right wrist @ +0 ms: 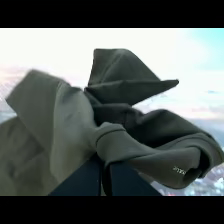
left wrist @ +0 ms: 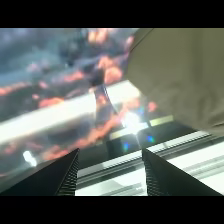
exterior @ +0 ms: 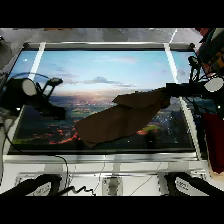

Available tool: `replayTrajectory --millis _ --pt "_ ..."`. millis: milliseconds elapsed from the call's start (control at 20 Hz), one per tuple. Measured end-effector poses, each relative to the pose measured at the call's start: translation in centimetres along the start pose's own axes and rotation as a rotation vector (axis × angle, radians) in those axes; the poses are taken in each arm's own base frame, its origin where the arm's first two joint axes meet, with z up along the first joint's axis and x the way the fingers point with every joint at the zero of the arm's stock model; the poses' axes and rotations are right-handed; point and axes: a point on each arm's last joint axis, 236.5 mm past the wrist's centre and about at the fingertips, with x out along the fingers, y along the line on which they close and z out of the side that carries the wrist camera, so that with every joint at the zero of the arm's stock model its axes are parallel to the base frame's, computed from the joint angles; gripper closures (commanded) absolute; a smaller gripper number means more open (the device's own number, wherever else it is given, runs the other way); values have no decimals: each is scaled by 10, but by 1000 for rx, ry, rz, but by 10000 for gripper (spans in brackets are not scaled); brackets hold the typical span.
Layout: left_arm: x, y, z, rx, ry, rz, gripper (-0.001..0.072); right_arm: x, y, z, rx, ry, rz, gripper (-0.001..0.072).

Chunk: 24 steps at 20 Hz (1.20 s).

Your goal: Fold the clothes and pants, and hang the long-sleeved shirts on hangers.

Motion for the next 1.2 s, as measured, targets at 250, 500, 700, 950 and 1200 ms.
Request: replayTrajectory --millis 250,500,700,950,1200 --pt "61 -5 14 -92 -3 -111 267 6 -11 -16 14 42 -19 696" --pt "104 -21 31 -125 -13 -233 317 12 -15 -28 25 71 -25 696" --pt "123 -28 31 -115 12 -284 478 13 -16 -30 27 75 -26 696" --pt "130 -32 33 -90 7 -309 697 13 -17 -28 28 68 -28 696" --pt "103 -27 67 -56 -82 -305 697 7 -9 -6 37 -5 -4 696"
